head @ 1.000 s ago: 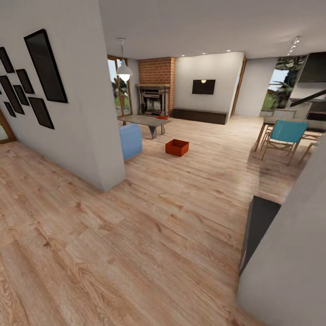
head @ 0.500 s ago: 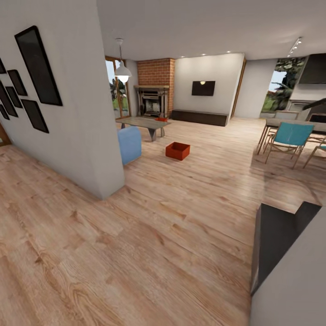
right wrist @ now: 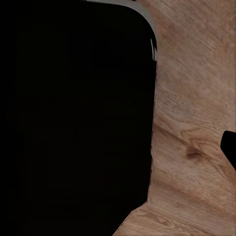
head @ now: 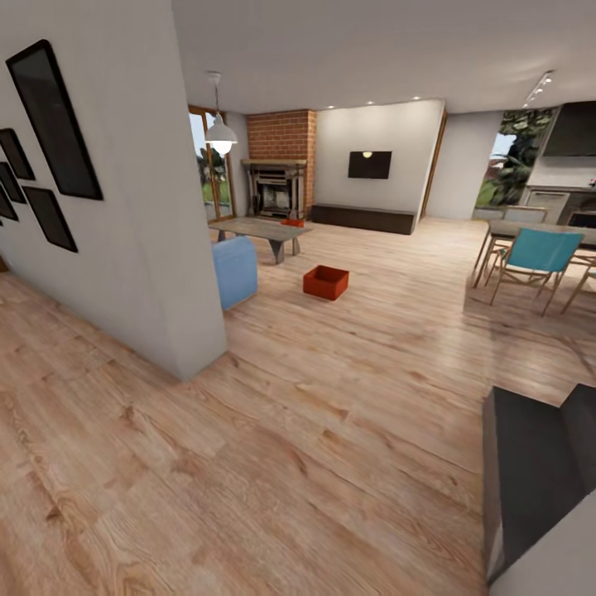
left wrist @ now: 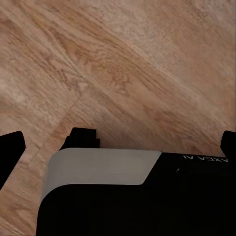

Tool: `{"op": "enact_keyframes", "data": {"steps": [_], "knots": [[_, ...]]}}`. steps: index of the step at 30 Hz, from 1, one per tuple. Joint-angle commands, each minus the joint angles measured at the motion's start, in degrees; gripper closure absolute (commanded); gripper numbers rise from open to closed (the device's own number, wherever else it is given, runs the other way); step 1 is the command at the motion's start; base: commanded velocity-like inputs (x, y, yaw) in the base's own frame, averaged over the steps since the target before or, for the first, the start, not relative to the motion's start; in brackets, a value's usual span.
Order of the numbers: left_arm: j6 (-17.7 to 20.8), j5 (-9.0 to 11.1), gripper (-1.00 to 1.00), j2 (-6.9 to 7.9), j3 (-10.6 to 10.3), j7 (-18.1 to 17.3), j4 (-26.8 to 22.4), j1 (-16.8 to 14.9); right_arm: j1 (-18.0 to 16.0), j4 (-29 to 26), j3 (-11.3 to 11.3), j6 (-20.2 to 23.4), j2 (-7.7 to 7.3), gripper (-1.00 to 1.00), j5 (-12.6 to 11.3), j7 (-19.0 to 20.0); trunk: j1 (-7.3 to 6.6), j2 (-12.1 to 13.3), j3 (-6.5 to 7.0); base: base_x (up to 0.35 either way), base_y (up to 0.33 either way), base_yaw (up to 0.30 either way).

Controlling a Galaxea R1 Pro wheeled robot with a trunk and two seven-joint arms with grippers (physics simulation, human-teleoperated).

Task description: Move the two storage containers from the living room to the garage. In the garage, place one container on the floor and stack the other container on top of it (either order is fine).

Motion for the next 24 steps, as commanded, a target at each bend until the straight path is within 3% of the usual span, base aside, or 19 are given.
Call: {"op": "enact_keyframes", "data": {"steps": [1,8,24], "knots": [[-0.2,-0.1,-1.00,-0.03,0.3,0.1,0.0,0.0,0.0,0.0,0.0,-0.2,0.01,-1.00,0.0,-0.2,0.03,0.0,-0.04,0.334,0.154,-0.007],[-0.2,-0.1,-1.00,-0.03,0.3,0.1,0.0,0.0,0.0,0.0,0.0,-0.1,-0.02,-1.00,0.0,-0.1,0.03,0.0,-0.02,0.334,0.152,-0.028],[-0.2,-0.1,-1.00,-0.04,0.3,0.1,0.0,0.0,0.0,0.0,-0.1,-0.1,-0.08,-1.00,0.0,-0.1,0.03,0.0,0.11,0.337,0.080,-0.214]]}}
